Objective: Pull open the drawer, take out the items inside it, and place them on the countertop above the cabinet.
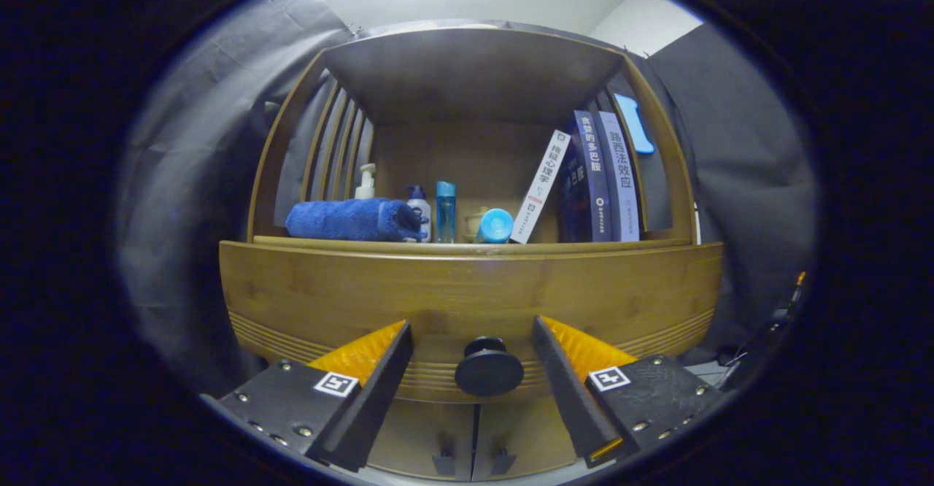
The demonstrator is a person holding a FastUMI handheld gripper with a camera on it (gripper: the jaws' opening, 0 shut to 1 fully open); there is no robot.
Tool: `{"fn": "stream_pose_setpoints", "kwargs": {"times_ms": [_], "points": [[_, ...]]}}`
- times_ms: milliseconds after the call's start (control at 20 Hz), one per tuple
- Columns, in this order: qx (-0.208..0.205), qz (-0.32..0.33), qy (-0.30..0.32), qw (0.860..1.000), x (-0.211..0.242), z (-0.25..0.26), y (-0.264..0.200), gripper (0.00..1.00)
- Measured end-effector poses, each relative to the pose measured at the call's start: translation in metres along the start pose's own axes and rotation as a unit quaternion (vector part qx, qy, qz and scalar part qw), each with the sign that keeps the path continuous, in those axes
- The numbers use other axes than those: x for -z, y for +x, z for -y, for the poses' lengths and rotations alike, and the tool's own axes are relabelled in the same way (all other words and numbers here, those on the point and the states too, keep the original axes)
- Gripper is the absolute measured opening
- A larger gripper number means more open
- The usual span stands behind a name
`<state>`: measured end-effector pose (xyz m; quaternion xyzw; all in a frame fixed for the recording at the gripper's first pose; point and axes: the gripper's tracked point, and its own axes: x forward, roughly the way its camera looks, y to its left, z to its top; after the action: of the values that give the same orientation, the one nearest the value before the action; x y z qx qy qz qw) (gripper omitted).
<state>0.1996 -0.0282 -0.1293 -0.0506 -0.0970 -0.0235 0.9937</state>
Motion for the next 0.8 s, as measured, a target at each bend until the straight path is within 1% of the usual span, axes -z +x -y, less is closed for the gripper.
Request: {"fn": "stream_pose_setpoints", "kwargs": {"times_ms": [100, 250, 500, 700, 750, 800], "points": [[-0.001, 0.006, -0.002, 1.000, 0.001, 0.000, 0.006, 0.99], [0.000, -0.001, 0.007, 1.000, 0.003, -0.001, 0.013, 0.99], [-0.002, -0.004, 0.003, 1.000, 0.004, -0.001, 0.025, 0.99], [-0.006, -0.008, -0.033, 0.999, 0.009, 0.001, 0.030, 0.99], [-0.008, 0.002, -0.036, 0.999, 0.007, 0.001, 0.030, 0.98], [-0.006, -0.007, -0.040, 0.999, 0.014, 0.004, 0.031, 0.98]]}}
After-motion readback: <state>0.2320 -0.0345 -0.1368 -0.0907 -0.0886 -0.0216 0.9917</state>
